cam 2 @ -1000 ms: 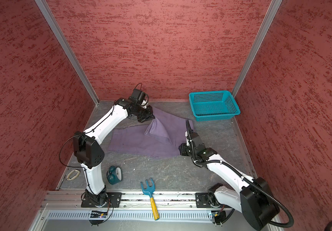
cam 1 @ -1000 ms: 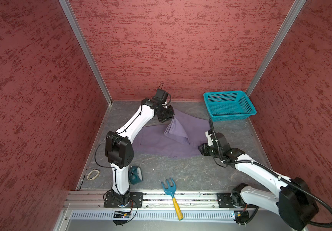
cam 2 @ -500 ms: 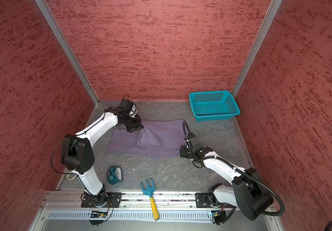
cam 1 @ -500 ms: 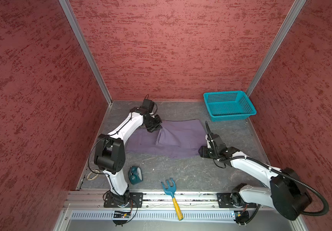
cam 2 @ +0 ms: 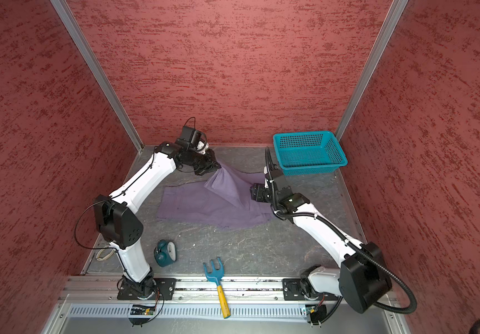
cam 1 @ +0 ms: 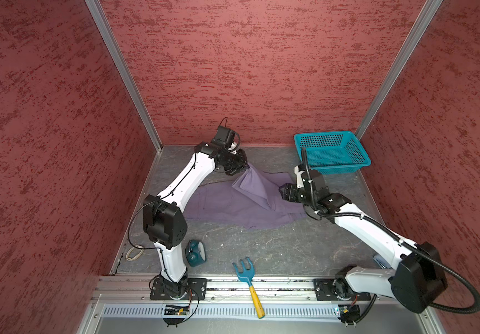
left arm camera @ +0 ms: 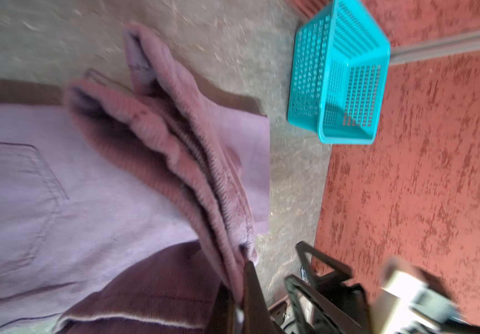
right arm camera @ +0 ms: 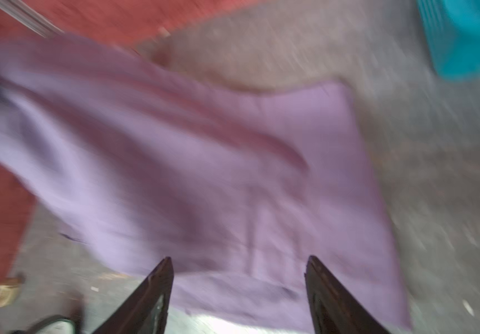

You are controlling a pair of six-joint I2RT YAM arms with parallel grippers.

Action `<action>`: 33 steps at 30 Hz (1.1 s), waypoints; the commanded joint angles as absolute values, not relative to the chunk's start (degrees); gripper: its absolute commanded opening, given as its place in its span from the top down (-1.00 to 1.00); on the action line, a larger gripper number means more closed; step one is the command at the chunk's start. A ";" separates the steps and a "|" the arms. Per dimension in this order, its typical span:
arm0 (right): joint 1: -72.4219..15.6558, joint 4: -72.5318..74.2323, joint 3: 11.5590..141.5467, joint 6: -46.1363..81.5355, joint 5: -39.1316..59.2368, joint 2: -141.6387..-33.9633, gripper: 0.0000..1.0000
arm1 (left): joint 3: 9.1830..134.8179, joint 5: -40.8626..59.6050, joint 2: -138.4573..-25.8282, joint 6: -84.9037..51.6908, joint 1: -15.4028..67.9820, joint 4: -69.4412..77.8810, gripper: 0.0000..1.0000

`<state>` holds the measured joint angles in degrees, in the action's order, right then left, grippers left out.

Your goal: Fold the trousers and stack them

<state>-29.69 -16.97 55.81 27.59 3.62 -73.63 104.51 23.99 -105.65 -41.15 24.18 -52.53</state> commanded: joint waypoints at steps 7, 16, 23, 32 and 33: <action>-38.38 -8.42 62.85 26.72 5.31 -77.41 -0.68 | 103.73 26.92 -106.24 -43.08 26.13 -51.56 1.00; -42.01 -7.75 65.39 26.76 1.25 -82.97 -0.74 | 105.10 32.97 -108.82 -46.81 28.78 -48.20 1.00; -42.06 -6.03 65.74 28.78 -5.87 -86.46 -0.62 | 101.69 36.56 -107.60 -50.27 29.58 -44.48 1.00; -40.32 -7.40 63.20 30.22 -9.20 -81.46 1.00 | 98.27 39.02 -105.56 -51.89 28.47 -41.49 0.84; -40.02 -8.60 63.24 29.84 -8.83 -80.49 1.00 | 98.15 39.23 -105.42 -51.94 28.10 -41.13 0.74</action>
